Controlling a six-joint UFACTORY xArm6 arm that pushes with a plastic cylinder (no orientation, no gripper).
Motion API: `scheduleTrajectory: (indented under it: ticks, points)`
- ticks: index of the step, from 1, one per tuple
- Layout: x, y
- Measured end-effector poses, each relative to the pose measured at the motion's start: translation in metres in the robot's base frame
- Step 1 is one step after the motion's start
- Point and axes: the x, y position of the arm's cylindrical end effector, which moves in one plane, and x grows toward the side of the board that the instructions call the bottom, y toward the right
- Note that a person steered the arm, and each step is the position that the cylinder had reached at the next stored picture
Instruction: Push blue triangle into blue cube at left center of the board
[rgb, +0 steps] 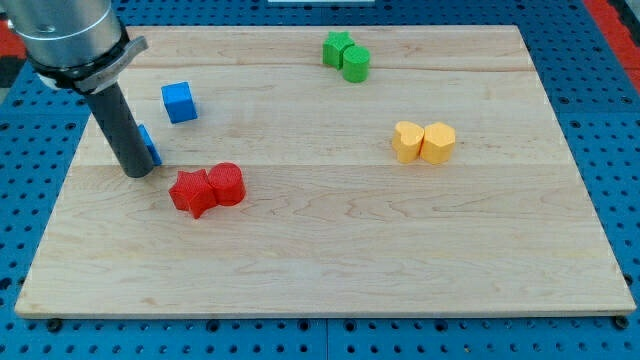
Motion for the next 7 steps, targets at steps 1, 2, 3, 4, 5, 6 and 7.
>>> scheduleTrajectory:
  ticks: [1, 2, 3, 4, 5, 6, 7]
  points:
    - [-0.005, -0.008]
    - [-0.021, -0.008]
    - [-0.039, -0.008]
    - [-0.058, -0.008]
    - [-0.064, -0.012]
    - [-0.071, -0.043]
    - [-0.082, -0.046]
